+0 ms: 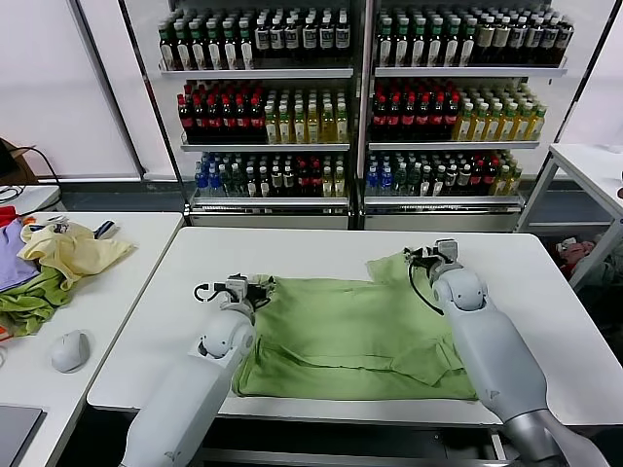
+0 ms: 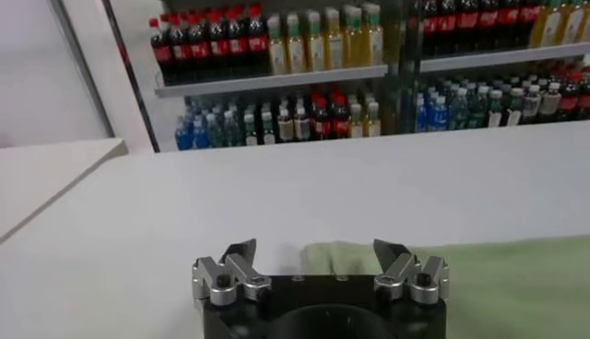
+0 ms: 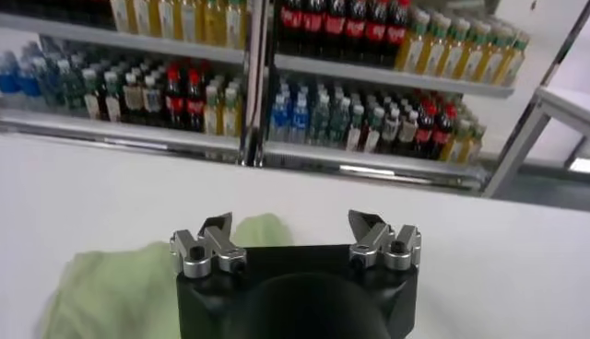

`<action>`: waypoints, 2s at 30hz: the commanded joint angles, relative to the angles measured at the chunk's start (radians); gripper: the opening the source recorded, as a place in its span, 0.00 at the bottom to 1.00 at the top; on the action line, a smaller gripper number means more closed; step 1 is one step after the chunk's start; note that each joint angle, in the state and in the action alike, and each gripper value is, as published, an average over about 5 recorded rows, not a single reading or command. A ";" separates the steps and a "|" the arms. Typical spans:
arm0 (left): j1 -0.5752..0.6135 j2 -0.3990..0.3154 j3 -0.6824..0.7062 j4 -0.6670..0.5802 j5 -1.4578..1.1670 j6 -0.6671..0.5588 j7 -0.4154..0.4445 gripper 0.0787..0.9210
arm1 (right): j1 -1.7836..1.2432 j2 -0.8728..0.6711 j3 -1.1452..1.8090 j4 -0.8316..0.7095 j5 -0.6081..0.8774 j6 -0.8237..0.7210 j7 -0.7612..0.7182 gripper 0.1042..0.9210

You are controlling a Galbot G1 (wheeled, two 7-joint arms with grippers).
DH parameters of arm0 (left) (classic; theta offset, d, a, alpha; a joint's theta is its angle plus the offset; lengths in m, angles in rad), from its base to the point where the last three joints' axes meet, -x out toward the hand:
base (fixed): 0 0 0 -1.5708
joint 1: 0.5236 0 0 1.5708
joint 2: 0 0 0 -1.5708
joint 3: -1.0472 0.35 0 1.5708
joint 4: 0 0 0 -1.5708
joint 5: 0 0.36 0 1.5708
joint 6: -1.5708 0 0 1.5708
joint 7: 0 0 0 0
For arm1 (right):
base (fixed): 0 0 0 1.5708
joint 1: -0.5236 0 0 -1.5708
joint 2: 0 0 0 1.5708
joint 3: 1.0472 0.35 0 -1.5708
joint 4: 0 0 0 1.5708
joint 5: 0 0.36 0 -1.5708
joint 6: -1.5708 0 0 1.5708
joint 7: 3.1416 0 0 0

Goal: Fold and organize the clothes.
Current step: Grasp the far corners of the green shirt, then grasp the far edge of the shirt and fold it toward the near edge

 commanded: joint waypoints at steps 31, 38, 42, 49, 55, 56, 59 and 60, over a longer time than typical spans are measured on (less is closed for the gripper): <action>0.120 0.068 -0.029 -0.210 -0.166 -0.116 0.046 0.05 | -0.164 -0.095 0.057 0.340 0.196 0.007 -0.035 0.01; 0.239 0.111 -0.064 -0.398 -0.195 -0.121 0.049 0.03 | -0.303 -0.184 0.139 0.562 0.249 -0.007 -0.018 0.01; 0.317 0.134 -0.076 -0.488 -0.204 -0.113 0.053 0.03 | -0.410 -0.224 0.210 0.665 0.260 -0.011 -0.012 0.01; 0.423 0.172 -0.110 -0.564 -0.230 -0.100 0.060 0.03 | -0.632 -0.250 0.369 0.821 0.291 -0.026 0.001 0.01; 0.480 0.206 -0.129 -0.586 -0.238 -0.093 0.071 0.03 | -0.780 -0.237 0.448 0.906 0.295 -0.038 0.008 0.01; 0.486 0.210 -0.129 -0.585 -0.234 -0.091 0.074 0.03 | -0.797 -0.229 0.452 0.913 0.292 -0.040 0.011 0.01; 0.496 0.219 -0.127 -0.574 -0.212 -0.087 0.082 0.03 | -0.838 -0.202 0.457 0.925 0.278 -0.045 0.018 0.01; 0.497 0.221 -0.127 -0.569 -0.203 -0.086 0.085 0.03 | -0.848 -0.193 0.458 0.927 0.273 -0.046 0.020 0.01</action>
